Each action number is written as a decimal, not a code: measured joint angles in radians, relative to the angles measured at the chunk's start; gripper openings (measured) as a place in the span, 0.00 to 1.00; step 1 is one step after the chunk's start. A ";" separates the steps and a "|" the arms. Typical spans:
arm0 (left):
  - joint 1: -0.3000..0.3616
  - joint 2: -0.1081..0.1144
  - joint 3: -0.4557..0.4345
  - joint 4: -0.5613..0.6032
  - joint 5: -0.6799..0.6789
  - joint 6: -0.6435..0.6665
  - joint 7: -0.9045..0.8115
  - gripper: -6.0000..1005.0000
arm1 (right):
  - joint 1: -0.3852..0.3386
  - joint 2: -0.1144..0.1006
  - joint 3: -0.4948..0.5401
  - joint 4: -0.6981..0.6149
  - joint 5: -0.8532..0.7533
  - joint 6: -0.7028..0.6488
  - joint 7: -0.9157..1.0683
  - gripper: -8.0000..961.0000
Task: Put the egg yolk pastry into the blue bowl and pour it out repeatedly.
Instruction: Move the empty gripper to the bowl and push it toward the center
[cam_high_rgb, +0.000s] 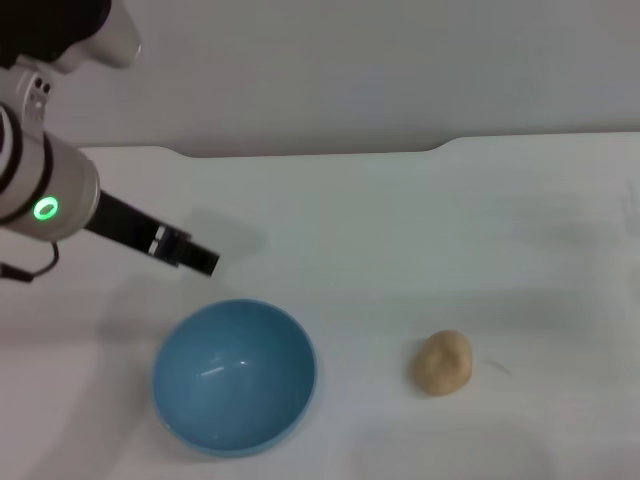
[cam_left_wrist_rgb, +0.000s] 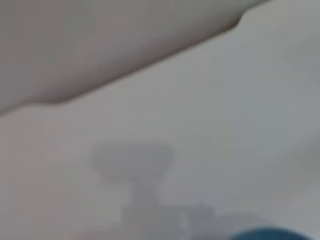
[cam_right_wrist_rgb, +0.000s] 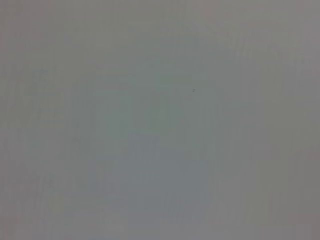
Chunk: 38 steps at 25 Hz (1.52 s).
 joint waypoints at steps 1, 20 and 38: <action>-0.002 0.000 0.006 0.010 0.002 -0.010 -0.015 0.87 | -0.001 0.000 0.000 0.000 0.000 0.000 0.000 0.53; -0.084 -0.003 0.113 0.382 0.001 0.134 -0.062 0.87 | -0.019 0.003 -0.002 0.007 -0.002 0.000 0.000 0.53; -0.188 -0.005 0.117 0.693 -0.003 0.243 -0.051 0.87 | -0.022 0.000 -0.001 0.007 -0.002 0.000 0.000 0.53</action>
